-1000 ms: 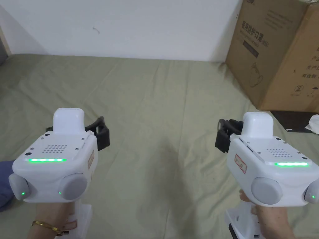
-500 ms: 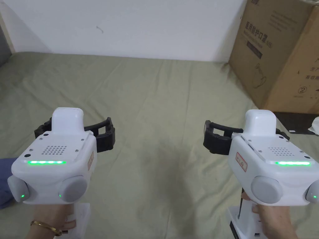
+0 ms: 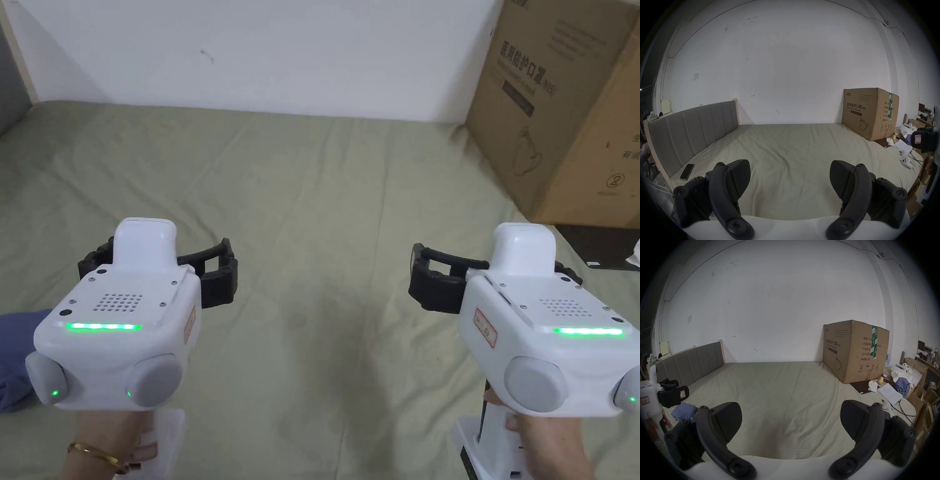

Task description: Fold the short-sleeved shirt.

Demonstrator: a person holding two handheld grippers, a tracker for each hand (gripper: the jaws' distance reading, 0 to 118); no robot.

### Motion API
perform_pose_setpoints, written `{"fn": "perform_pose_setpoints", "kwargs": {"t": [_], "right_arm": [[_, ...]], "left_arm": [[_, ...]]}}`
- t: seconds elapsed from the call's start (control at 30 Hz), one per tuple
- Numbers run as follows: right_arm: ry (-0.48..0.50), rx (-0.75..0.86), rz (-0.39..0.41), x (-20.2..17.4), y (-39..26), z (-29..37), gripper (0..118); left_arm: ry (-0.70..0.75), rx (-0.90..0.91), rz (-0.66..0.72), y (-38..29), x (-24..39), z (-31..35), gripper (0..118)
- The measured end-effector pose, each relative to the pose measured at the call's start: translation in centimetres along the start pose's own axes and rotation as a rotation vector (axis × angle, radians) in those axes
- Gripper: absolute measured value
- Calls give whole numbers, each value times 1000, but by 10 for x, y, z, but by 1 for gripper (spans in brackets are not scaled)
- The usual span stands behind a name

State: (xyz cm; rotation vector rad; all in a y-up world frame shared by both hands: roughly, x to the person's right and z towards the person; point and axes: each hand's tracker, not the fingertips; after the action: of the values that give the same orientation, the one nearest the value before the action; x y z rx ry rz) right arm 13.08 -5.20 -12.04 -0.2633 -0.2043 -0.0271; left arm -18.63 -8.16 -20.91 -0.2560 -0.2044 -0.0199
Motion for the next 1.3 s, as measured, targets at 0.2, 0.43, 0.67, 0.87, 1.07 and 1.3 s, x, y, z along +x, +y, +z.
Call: {"fn": "perform_pose_setpoints", "kwargs": {"t": [0.2, 0.43, 0.67, 0.87, 1.07, 1.3], "right_arm": [[4, -1, 3, -1, 0, 0, 118], [5, -3, 3, -2, -2, 1, 118], [5, -6, 2, -1, -3, 0, 118], [3, -10, 0, 0, -5, 0, 118], [0, -13, 1, -1, -7, 0, 118], [-1, -10, 2, -1, -6, 0, 118]], "left_arm": [[-1, -1, 2, -1, 1, 0, 101], [-5, -4, -13, -2, 3, 0, 101], [-6, -9, -13, -4, 4, -2, 101], [-7, -10, -23, -6, 5, -2, 101], [-11, -14, -21, -7, 6, -2, 101], [-11, -18, -29, -9, 7, -2, 101]]}}
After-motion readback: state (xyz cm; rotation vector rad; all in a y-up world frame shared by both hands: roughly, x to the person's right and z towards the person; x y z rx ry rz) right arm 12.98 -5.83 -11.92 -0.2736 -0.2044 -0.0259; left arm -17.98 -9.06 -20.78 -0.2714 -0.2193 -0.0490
